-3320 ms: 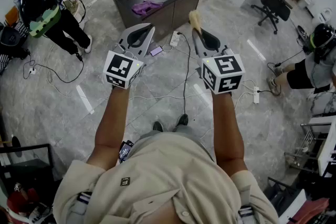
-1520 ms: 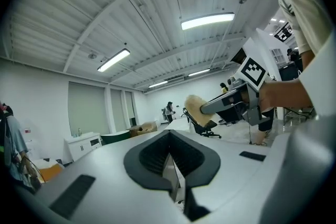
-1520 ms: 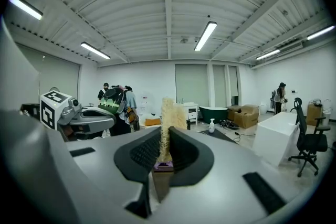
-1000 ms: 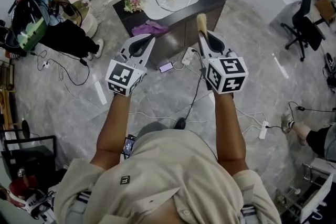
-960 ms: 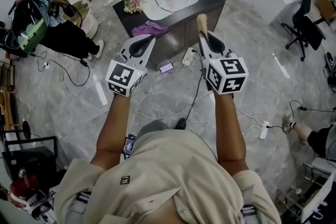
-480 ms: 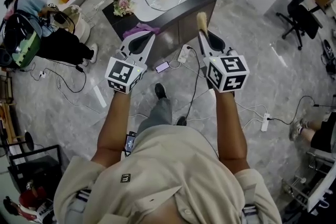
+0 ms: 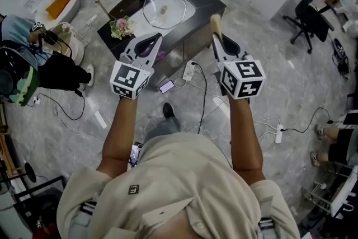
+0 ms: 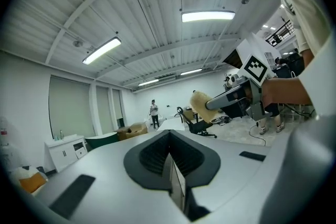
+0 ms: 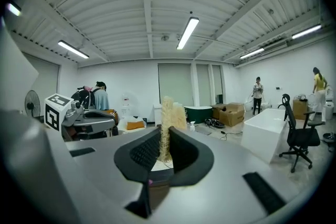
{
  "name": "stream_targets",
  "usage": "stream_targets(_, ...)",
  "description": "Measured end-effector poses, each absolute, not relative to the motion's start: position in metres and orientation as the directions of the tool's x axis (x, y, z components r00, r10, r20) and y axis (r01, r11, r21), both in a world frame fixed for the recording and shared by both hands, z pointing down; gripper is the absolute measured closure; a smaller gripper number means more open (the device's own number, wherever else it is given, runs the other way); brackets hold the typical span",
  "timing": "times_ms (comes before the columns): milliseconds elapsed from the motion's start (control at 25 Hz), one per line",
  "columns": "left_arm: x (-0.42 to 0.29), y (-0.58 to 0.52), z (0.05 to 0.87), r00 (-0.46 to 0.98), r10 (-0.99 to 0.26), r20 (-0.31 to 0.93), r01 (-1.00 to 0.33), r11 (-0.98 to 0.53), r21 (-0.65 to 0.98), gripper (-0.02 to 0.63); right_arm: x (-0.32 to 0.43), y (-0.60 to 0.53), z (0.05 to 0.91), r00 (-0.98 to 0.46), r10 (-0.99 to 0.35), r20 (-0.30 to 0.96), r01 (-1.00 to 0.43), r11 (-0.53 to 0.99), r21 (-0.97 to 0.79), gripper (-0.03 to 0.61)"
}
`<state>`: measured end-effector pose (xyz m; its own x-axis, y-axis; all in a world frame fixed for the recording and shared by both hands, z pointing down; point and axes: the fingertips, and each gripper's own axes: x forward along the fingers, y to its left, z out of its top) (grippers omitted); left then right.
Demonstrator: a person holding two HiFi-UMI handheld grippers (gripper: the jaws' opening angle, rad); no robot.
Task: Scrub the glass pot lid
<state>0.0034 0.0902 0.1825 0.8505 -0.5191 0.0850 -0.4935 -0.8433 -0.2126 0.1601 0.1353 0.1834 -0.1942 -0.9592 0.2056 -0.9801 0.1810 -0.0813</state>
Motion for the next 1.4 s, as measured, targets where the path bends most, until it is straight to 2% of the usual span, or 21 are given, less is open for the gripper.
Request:
stream_targets(560,-0.041,-0.048,0.192,0.87,-0.493,0.006,-0.488,-0.863,-0.13,0.6,0.114,0.019,0.173,-0.131,-0.954,0.269,-0.988,0.148,0.044,0.538)
stream_targets(1000,-0.079,-0.077,0.189,0.832,-0.555,-0.004,-0.55,-0.824,-0.137,0.6,0.078,-0.039,0.161,-0.21,-0.945,0.249,-0.97,0.234,0.07,0.538)
stream_targets(1400,-0.062,-0.116,0.2,0.792,-0.61,0.038,-0.598,-0.786,-0.158,0.6,0.108,-0.1,0.173,-0.267,-0.932,0.244,-0.958,0.284,0.035,0.538)
